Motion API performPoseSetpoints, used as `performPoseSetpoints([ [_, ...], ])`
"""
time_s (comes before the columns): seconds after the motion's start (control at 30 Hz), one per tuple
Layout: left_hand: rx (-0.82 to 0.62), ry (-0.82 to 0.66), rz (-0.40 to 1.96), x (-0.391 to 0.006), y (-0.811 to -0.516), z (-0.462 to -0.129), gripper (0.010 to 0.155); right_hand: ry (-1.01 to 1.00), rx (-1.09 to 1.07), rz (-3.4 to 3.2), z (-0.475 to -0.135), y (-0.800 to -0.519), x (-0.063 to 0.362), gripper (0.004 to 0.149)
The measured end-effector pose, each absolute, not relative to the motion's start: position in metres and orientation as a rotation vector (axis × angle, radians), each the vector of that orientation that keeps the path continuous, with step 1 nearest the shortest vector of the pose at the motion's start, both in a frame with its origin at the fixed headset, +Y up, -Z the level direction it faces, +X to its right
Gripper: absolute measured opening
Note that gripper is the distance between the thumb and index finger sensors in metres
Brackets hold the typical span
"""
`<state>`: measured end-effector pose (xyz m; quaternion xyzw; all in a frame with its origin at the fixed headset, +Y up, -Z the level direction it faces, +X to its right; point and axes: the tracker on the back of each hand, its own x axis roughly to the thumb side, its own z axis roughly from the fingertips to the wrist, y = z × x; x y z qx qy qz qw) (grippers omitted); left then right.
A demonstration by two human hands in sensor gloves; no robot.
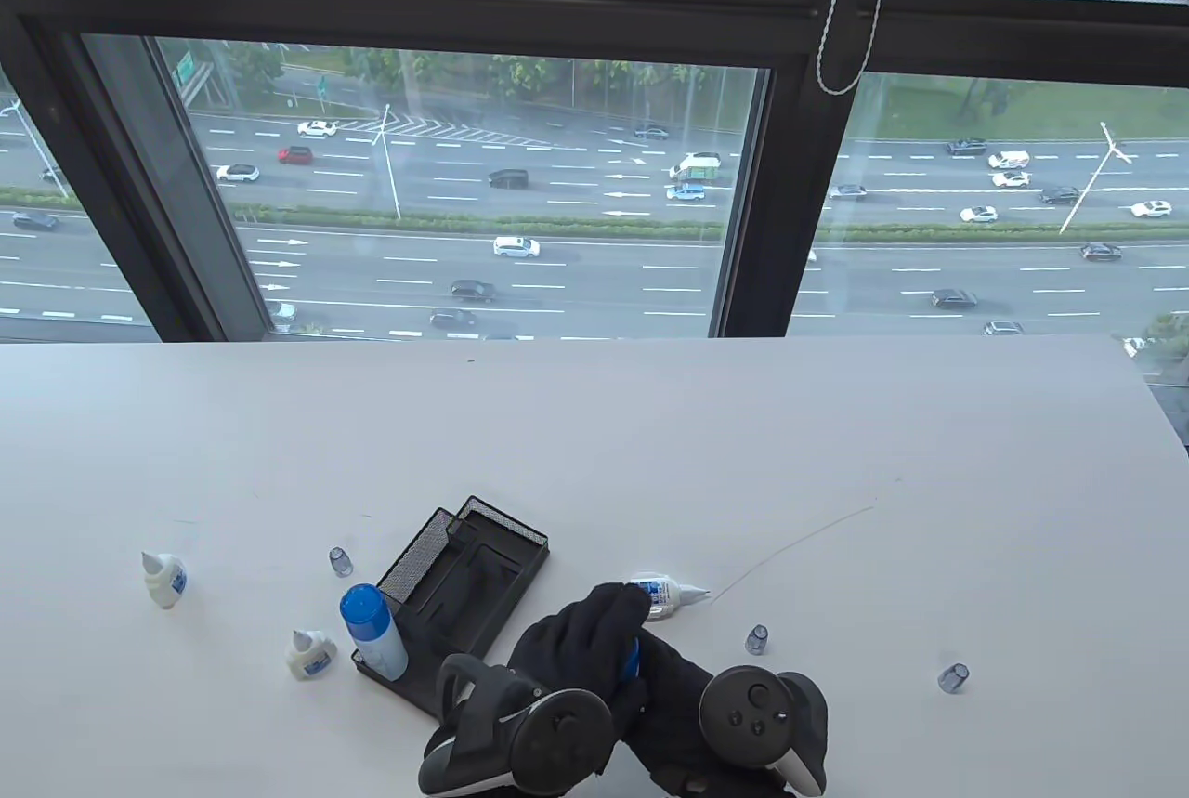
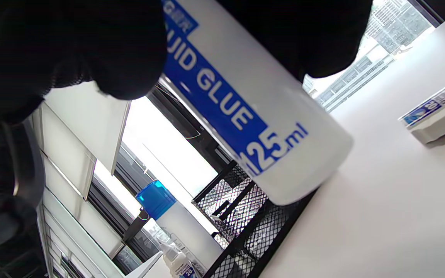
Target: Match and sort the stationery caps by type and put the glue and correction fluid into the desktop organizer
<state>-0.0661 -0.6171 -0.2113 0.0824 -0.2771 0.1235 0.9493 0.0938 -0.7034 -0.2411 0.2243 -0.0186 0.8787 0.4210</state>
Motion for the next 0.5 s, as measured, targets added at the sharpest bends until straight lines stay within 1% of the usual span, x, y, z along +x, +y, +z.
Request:
performPoseSetpoints([
  [0.03, 0.269, -0.520, 0.224, -0.0665, -0.6181, -0.2097, 0.091, -0.050, 0.563, 2.197, -0.2408, -0.7031, 0.0939, 0.073],
  [0.07, 0.319, -0.490, 0.201, -0.0668, -0.6186, -0.2086, 0.092, -0.052, 0.563, 2.198, -0.2408, -0.7030, 0.0938, 0.073],
  [0.1, 0.364, -0.457, 0.159, -0.0674, -0.6180, -0.2075, 0.089, -0.052, 0.566, 2.203, -0.2407, -0.7025, 0.0937, 0.073],
  [0.13, 0.385, -0.448, 0.155, -0.0685, -0.6170, -0.2074, 0.080, -0.053, 0.569, 2.206, -0.2407, -0.7026, 0.0937, 0.073],
  [0.17, 0.340, -0.492, 0.185, -0.0678, -0.6166, -0.2091, 0.073, -0.052, 0.569, 2.207, -0.2408, -0.7027, 0.0938, 0.073],
  [0.2, 0.285, -0.507, 0.203, -0.0672, -0.6167, -0.2092, 0.070, -0.051, 0.569, 2.210, -0.2409, -0.7027, 0.0939, 0.073],
  [0.23, 0.214, -0.566, 0.236, -0.0662, -0.6168, -0.2093, 0.073, -0.051, 0.564, 2.207, -0.2412, -0.7027, 0.0944, 0.073],
  [0.27, 0.210, -0.597, 0.272, -0.0652, -0.6176, -0.2083, 0.082, -0.048, 0.563, 2.201, -0.2417, -0.7028, 0.0947, 0.073],
  [0.3, 0.271, -0.566, 0.267, -0.0642, -0.6176, -0.2056, 0.087, -0.045, 0.567, 2.197, -0.2418, -0.7028, 0.0950, 0.073],
  [0.33, 0.336, -0.539, 0.197, -0.0643, -0.6165, -0.2048, 0.094, -0.044, 0.567, 2.192, -0.2416, -0.7025, 0.0950, 0.073],
  [0.37, 0.354, -0.519, 0.160, -0.0642, -0.6170, -0.2043, 0.098, -0.047, 0.565, 2.191, -0.2413, -0.7021, 0.0949, 0.073],
  [0.4, 0.369, -0.490, 0.118, -0.0644, -0.6176, -0.2040, 0.098, -0.051, 0.567, 2.195, -0.2407, -0.7011, 0.0948, 0.073],
  [0.43, 0.382, -0.471, 0.117, -0.0655, -0.6182, -0.2038, 0.094, -0.053, 0.569, 2.197, -0.2404, -0.7007, 0.0947, 0.073],
  [0.47, 0.409, -0.466, 0.148, -0.0677, -0.6181, -0.2047, 0.084, -0.057, 0.572, 2.196, -0.2401, -0.7002, 0.0943, 0.073],
  [0.5, 0.379, -0.496, 0.198, -0.0681, -0.6188, -0.2079, 0.070, -0.052, 0.582, 2.193, -0.2398, -0.7001, 0.0935, 0.073],
])
